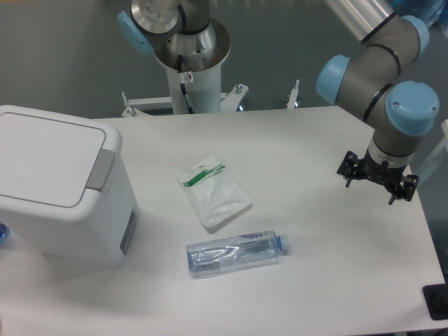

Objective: Open the trash can
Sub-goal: 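Move the gripper across the table toward the white trash bin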

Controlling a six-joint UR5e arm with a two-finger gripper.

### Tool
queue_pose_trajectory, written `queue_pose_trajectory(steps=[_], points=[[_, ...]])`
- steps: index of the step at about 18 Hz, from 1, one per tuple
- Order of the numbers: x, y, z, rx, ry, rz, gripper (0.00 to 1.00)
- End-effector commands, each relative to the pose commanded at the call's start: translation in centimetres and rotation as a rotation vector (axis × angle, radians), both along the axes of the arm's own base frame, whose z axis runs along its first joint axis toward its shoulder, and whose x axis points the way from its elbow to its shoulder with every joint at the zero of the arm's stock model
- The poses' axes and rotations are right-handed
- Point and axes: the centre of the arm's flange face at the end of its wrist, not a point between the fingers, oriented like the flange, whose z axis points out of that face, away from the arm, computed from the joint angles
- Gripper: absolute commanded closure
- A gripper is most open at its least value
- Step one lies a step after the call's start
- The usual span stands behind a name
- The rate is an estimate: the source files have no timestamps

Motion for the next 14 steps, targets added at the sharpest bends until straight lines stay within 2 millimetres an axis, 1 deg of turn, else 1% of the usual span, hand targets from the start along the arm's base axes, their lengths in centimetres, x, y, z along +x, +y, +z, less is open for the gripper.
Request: queue_pose_trajectory(steps=[4, 6, 8, 10, 11, 13, 14], points=[[0.1, 0.1, 0.2, 0.001, 0.003, 0.0, 0.0], [0.3, 0.2, 0.8, 0.005, 0.01, -0.003, 0.0], [1.2, 1.5, 0.9, 0.006, 0.01, -0.02, 0.0], [1.7, 1.6, 0.4, 0.009, -0.002, 0.021, 0.0], [2.3, 1.8, 0.2, 0.006, -0.007, 0.041, 0.0], [4.3, 2.3, 0.4, 0.011, -0.018, 0.033, 0.0], [4.9, 2.5, 0.7, 0.015, -0.018, 0.028, 0.0]])
